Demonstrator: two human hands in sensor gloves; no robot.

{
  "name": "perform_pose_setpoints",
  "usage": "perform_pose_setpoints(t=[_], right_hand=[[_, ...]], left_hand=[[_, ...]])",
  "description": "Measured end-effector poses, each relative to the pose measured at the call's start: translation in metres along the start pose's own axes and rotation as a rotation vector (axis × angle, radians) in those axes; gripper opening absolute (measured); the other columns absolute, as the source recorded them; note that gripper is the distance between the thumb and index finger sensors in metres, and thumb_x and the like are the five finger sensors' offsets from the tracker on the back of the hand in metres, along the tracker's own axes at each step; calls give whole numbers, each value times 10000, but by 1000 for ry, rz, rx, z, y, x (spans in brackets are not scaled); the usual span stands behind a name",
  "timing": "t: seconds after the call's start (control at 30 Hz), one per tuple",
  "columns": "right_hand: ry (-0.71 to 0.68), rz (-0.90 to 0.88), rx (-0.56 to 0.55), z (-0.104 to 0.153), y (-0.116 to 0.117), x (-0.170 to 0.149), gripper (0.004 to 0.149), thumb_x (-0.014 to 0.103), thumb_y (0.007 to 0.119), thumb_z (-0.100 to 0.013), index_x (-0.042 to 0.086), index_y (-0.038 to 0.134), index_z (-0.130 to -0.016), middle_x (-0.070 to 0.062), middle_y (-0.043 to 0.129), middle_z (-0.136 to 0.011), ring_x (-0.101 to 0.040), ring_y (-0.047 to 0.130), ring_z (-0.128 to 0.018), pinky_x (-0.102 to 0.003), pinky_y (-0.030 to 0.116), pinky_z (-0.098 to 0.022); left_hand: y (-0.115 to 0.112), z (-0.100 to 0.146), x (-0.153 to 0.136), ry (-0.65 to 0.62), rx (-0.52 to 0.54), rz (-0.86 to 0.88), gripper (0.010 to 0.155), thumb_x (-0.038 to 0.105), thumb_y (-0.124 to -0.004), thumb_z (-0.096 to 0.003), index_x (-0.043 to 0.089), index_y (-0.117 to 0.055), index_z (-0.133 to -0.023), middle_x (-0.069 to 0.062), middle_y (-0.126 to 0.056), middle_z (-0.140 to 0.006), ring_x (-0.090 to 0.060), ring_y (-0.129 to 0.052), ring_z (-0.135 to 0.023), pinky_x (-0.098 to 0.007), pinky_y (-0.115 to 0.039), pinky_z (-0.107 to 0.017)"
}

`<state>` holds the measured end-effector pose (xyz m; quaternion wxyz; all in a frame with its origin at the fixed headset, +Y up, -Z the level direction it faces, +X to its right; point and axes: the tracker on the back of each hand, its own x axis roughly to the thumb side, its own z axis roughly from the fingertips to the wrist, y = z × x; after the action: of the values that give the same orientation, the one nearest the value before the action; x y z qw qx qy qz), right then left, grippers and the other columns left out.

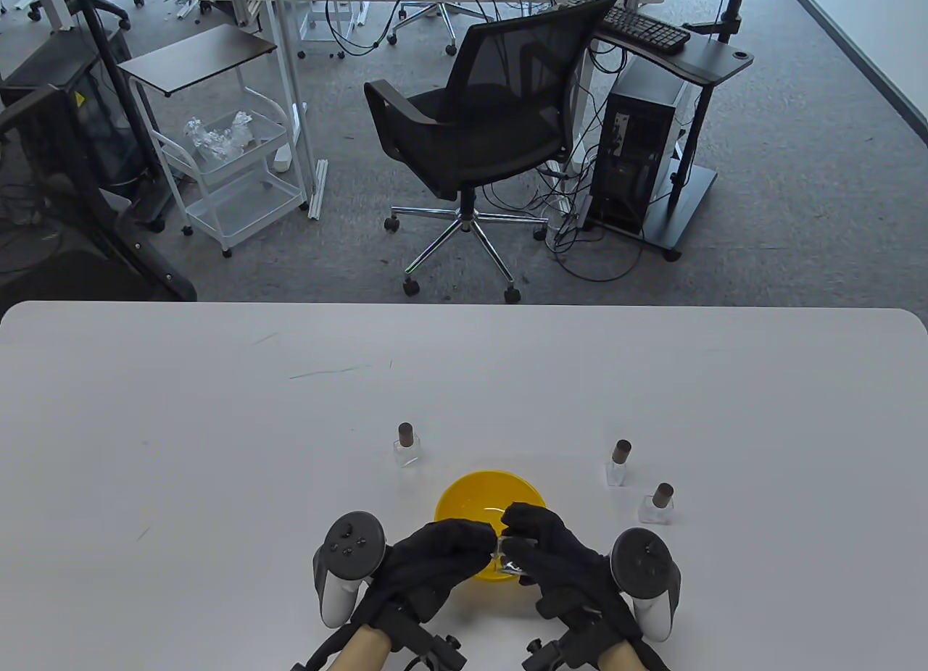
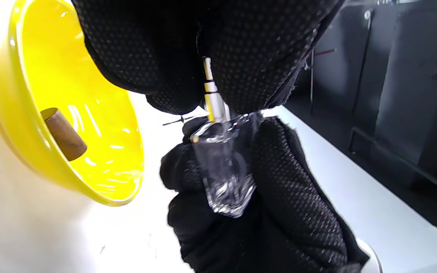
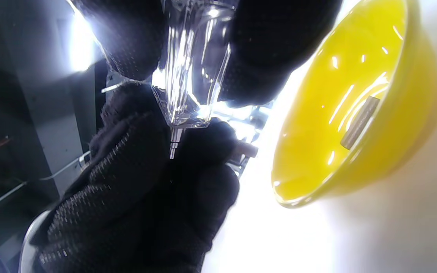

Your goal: Assemble perfume bottles from components

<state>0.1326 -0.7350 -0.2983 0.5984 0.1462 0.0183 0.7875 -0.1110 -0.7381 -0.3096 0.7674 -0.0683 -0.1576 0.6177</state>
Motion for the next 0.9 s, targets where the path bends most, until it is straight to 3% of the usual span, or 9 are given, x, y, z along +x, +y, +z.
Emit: perform_pose_setpoints(t=[0.17,0.3,0.4,0.6,0.9], right_hand=[[-5,-4,2,-1,1,0,519,326,771,-588,129,602,-1037,-102,859,-876,-353,906,-625,-365,807,-428],[-8,6,-5,-1,0,-1,513,325,768,-589,132,605,-1035,-105,859,-879,-356,906,-629,-366,808,-431],[-9,-28,-25,-1,-2,-1,509,323,765,-591,130,607,-1034,-107,856,-885,-360,904,-636,-369,808,-434],[-11,-21,-23,-1,-2,-1,508,326,756,-595,129,600,-1038,-106,853,-889,-359,903,-639,-366,809,-436],[4,-26,-21,0,-1,-2,526,338,727,-613,75,582,-1044,-117,860,-872,-353,921,-619,-357,821,-412]], left_hand=[[0,0,0,3,5,16,344,259,-880,-474,347,-892,-806,61,-901,-858,-254,-935,-754,-381,-836,-555],[-3,1,-1,26,-10,-24,466,282,-839,-502,282,-785,-965,-29,-864,-918,-288,-929,-753,-395,-830,-549],[-5,0,-6,90,-74,-46,553,407,-771,-541,190,-717,-1047,-119,-846,-951,-339,-915,-763,-426,-815,-548],[-6,-1,-4,59,-71,-65,501,396,-762,-538,151,-806,-972,-124,-938,-829,-325,-975,-656,-415,-847,-477],[-4,1,7,-50,-19,-183,455,304,-811,-502,174,-832,-937,-138,-955,-796,-297,-998,-613,-384,-876,-460]])
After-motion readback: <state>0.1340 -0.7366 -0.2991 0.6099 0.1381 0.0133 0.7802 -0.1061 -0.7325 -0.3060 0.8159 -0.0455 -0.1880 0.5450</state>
